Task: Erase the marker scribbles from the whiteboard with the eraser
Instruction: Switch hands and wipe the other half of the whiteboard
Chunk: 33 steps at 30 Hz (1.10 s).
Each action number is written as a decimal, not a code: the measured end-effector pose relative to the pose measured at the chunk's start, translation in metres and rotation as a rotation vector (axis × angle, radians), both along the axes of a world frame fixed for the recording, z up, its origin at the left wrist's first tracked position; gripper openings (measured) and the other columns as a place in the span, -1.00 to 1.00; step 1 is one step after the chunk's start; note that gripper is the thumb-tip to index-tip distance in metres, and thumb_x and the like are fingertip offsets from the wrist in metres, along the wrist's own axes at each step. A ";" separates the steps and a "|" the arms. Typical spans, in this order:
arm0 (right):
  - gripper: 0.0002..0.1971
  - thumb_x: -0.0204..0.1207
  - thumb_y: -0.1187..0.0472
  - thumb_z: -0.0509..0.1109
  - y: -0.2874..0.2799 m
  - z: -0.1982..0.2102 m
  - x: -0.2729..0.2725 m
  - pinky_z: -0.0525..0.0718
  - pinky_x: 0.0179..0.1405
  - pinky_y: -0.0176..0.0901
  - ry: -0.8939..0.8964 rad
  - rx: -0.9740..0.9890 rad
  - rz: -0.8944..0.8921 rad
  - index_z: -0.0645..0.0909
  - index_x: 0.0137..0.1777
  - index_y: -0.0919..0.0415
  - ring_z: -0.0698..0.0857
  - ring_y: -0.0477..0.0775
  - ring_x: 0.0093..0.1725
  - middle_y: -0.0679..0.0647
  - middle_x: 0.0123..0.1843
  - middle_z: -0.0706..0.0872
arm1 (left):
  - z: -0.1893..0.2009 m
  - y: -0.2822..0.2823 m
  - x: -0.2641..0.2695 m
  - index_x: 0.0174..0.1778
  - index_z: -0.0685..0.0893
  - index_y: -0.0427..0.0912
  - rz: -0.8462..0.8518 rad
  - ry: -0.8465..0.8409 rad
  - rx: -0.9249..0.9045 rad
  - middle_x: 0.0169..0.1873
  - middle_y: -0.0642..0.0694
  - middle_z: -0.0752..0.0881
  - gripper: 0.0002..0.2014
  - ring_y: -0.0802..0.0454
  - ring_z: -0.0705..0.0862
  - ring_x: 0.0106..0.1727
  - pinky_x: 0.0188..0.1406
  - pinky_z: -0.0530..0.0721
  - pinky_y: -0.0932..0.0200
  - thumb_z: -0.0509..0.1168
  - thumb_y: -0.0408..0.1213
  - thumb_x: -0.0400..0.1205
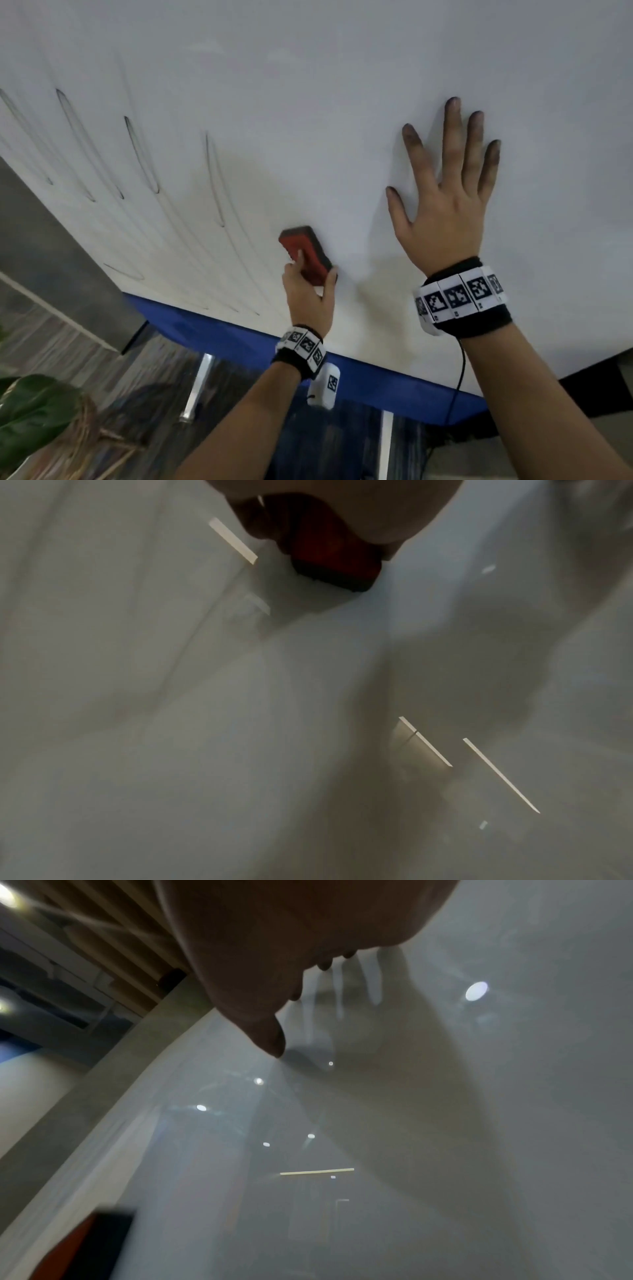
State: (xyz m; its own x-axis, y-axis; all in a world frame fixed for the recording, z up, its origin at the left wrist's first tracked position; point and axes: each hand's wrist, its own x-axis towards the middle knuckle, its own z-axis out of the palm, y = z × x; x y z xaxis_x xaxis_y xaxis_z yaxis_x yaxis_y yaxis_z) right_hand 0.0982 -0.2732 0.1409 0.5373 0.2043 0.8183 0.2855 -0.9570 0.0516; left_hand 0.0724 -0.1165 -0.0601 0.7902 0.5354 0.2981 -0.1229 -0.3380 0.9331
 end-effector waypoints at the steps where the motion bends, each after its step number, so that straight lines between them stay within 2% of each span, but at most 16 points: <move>1: -0.34 0.72 -0.06 0.29 -0.001 -0.010 -0.001 0.01 0.76 0.40 0.011 -0.002 -0.004 0.21 0.78 0.00 0.10 0.44 0.77 0.33 0.79 0.13 | -0.027 -0.005 -0.006 0.64 0.29 -0.01 0.000 0.049 -0.081 0.13 0.13 0.51 -0.29 0.08 0.59 0.18 0.36 0.65 -0.01 0.49 -0.10 0.63; 3: -0.35 0.74 -0.08 0.27 -0.004 -0.031 -0.002 0.01 0.76 0.39 0.031 -0.007 -0.009 0.19 0.78 0.01 0.10 0.43 0.77 0.32 0.79 0.13 | -0.062 -0.009 -0.014 0.55 0.22 0.27 0.017 0.121 -0.263 0.22 0.04 0.59 -0.31 0.04 0.66 0.22 0.31 0.72 -0.19 0.48 -0.10 0.62; 4: -0.35 0.75 -0.09 0.25 -0.006 -0.039 -0.002 0.01 0.75 0.38 0.040 -0.011 -0.007 0.18 0.78 0.01 0.10 0.43 0.77 0.32 0.79 0.14 | -0.070 -0.009 -0.016 0.53 0.21 0.29 0.031 0.135 -0.337 0.25 -0.05 0.62 -0.32 -0.02 0.69 0.23 0.25 0.75 -0.22 0.48 -0.11 0.62; 5: -0.35 0.75 -0.09 0.25 -0.007 -0.045 -0.002 0.01 0.75 0.38 0.044 -0.014 -0.004 0.18 0.79 0.01 0.11 0.44 0.77 0.32 0.79 0.14 | -0.070 -0.009 -0.017 0.53 0.21 0.25 0.041 0.133 -0.391 0.27 -0.11 0.63 -0.32 -0.07 0.71 0.24 0.21 0.78 -0.17 0.47 -0.16 0.63; 7: -0.36 0.76 -0.10 0.24 -0.009 -0.050 -0.001 0.01 0.75 0.39 0.040 -0.011 0.000 0.19 0.78 0.02 0.12 0.45 0.76 0.33 0.78 0.16 | -0.053 -0.010 -0.010 0.59 0.18 0.13 0.065 0.073 -0.440 0.28 -0.06 0.63 -0.31 -0.09 0.72 0.27 0.12 0.76 0.13 0.45 -0.24 0.67; 8: -0.36 0.76 -0.09 0.24 -0.009 -0.050 -0.001 0.01 0.74 0.39 0.036 -0.003 0.001 0.21 0.78 0.03 0.13 0.46 0.75 0.34 0.78 0.17 | -0.039 -0.009 -0.005 0.62 0.17 0.10 0.082 0.024 -0.438 0.29 -0.01 0.60 -0.28 -0.06 0.71 0.29 0.12 0.72 0.20 0.45 -0.26 0.67; 10: -0.37 0.75 -0.09 0.26 -0.006 -0.051 0.000 0.02 0.74 0.41 0.027 0.022 0.007 0.25 0.77 0.06 0.14 0.48 0.74 0.36 0.77 0.19 | -0.005 -0.009 0.007 0.64 0.20 0.07 0.096 -0.087 -0.403 0.33 0.09 0.53 -0.24 0.08 0.64 0.36 0.27 0.70 0.13 0.50 -0.28 0.63; 12: -0.37 0.74 -0.09 0.28 -0.003 -0.052 0.001 0.05 0.73 0.43 0.016 0.040 0.011 0.28 0.75 0.08 0.16 0.49 0.74 0.38 0.75 0.22 | 0.019 -0.012 0.015 0.65 0.29 -0.07 0.079 -0.178 -0.250 0.31 0.23 0.48 -0.24 0.23 0.56 0.39 0.40 0.62 0.21 0.54 -0.24 0.59; 14: -0.37 0.73 -0.10 0.28 -0.002 -0.055 0.002 0.08 0.72 0.46 0.001 0.053 0.005 0.31 0.74 0.09 0.18 0.50 0.73 0.39 0.74 0.24 | 0.026 -0.019 0.015 0.63 0.34 -0.21 0.030 -0.214 -0.082 0.20 0.35 0.44 -0.25 0.26 0.55 0.28 0.33 0.54 0.37 0.55 -0.16 0.58; 15: -0.37 0.73 -0.10 0.28 -0.001 -0.056 0.002 0.10 0.72 0.47 -0.006 0.060 0.002 0.32 0.74 0.09 0.19 0.51 0.72 0.40 0.74 0.25 | 0.022 -0.024 0.014 0.64 0.33 -0.18 0.009 -0.205 -0.072 0.18 0.36 0.44 -0.25 0.21 0.56 0.26 0.32 0.53 0.37 0.53 -0.13 0.59; 18: -0.38 0.71 -0.08 0.31 0.003 -0.059 0.002 0.12 0.70 0.49 -0.019 0.091 0.000 0.35 0.72 0.12 0.21 0.54 0.70 0.44 0.72 0.28 | -0.014 -0.037 0.006 0.64 0.21 0.01 0.027 -0.103 -0.356 0.33 0.10 0.52 -0.24 0.11 0.64 0.32 0.35 0.64 0.23 0.51 -0.21 0.63; 21: -0.36 0.68 -0.04 0.35 0.007 -0.071 -0.003 0.10 0.72 0.46 0.030 0.093 -0.013 0.34 0.73 0.10 0.19 0.55 0.71 0.45 0.72 0.26 | -0.062 -0.046 -0.007 0.64 0.12 -0.09 0.097 0.062 -0.658 0.28 -0.27 0.62 -0.26 0.27 0.76 0.08 0.02 0.68 0.47 0.45 -0.33 0.67; 24: -0.35 0.69 -0.02 0.36 0.001 -0.099 -0.008 0.09 0.72 0.43 0.084 -0.011 -0.020 0.31 0.74 0.06 0.16 0.51 0.72 0.41 0.74 0.24 | -0.083 -0.052 -0.010 0.64 0.11 -0.14 0.165 0.127 -0.815 0.19 -0.22 0.61 -0.28 0.03 0.74 0.17 0.06 0.76 0.37 0.42 -0.34 0.69; 25: -0.35 0.69 -0.02 0.36 -0.003 -0.108 -0.009 0.09 0.72 0.42 0.094 -0.044 -0.016 0.31 0.74 0.05 0.14 0.49 0.72 0.39 0.74 0.24 | -0.083 -0.053 -0.008 0.64 0.11 -0.15 0.175 0.127 -0.834 0.20 -0.18 0.59 -0.29 0.08 0.71 0.16 0.10 0.76 0.35 0.41 -0.34 0.70; 30: -0.40 0.68 0.01 0.39 -0.011 -0.131 -0.008 0.06 0.72 0.39 0.069 -0.065 0.014 0.40 0.70 0.06 0.15 0.49 0.69 0.36 0.71 0.25 | -0.060 -0.050 0.002 0.70 0.08 -0.08 0.170 0.012 -0.721 0.13 -0.03 0.57 -0.30 0.48 0.68 -0.03 -0.03 0.63 0.55 0.35 -0.32 0.74; 33: -0.43 0.67 0.03 0.40 -0.010 -0.136 -0.007 0.11 0.71 0.41 0.054 -0.045 0.018 0.45 0.67 0.07 0.19 0.51 0.68 0.41 0.68 0.34 | -0.076 -0.042 0.003 0.70 0.06 0.09 0.171 0.011 -0.607 0.16 0.08 0.57 -0.28 0.47 0.65 -0.03 -0.03 0.62 0.52 0.34 -0.29 0.75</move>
